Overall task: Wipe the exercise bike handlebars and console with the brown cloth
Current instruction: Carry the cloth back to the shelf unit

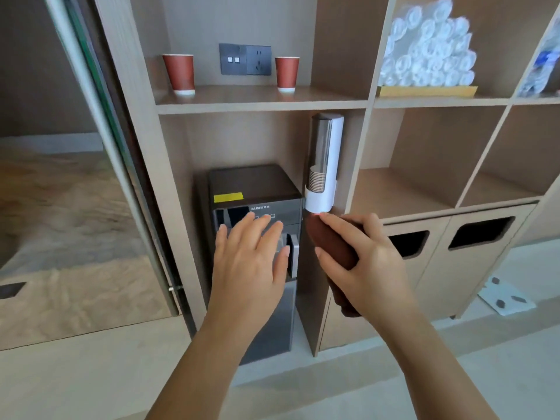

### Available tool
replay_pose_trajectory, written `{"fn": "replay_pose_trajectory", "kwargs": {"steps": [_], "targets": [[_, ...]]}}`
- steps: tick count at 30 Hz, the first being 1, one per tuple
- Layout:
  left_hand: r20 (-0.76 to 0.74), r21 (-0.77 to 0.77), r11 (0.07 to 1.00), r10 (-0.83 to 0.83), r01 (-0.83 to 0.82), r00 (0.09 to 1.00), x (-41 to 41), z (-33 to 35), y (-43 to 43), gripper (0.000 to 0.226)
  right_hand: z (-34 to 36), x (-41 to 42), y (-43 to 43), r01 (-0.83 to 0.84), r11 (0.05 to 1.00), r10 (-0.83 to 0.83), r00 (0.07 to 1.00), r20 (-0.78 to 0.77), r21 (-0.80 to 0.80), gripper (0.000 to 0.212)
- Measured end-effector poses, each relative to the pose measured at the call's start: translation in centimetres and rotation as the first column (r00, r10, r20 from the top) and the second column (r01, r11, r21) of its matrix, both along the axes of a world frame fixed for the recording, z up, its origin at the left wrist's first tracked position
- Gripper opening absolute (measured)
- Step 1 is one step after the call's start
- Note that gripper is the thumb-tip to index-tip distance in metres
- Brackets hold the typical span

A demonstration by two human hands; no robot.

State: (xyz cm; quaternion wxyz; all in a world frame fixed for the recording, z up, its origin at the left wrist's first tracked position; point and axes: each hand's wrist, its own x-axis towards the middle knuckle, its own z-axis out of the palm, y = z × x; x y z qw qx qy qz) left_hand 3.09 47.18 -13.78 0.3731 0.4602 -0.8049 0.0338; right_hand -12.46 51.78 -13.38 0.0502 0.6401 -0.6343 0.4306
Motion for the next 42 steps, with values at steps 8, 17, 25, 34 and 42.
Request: {"fn": "replay_pose_trajectory", "kwargs": {"steps": [8, 17, 25, 34, 42], "targets": [[-0.037, -0.057, 0.997, 0.057, -0.059, 0.998, -6.4, 1.0, -15.0, 0.03, 0.4, -6.7, -16.3, -0.098, 0.992, 0.099, 0.995, 0.009, -0.073, 0.047], [-0.028, -0.142, 0.979, 0.146, -0.149, 0.989, -11.3, 4.9, -28.9, 0.029, 5.3, -12.2, -32.7, -0.18, 0.977, 0.174, 0.983, -0.06, -0.113, 0.048], [-0.018, -0.135, 0.976, 0.169, -0.17, 0.985, -12.2, 7.9, -38.6, 0.034, 9.4, -12.3, -42.9, -0.224, 0.968, 0.213, 0.972, -0.101, -0.115, 0.047], [0.008, -0.229, 0.949, 0.226, -0.219, 0.974, -11.1, 12.2, -45.2, 0.037, 14.8, -10.6, -50.7, -0.198, 0.976, 0.182, 0.97, -0.162, -0.094, 0.046], [0.116, -0.253, 0.925, 0.321, -0.285, 0.94, -10.4, 13.8, -47.6, 0.059, 16.9, -10.8, -54.3, -0.146, 0.893, 0.276, 0.925, -0.262, 0.425, 0.062]]}}
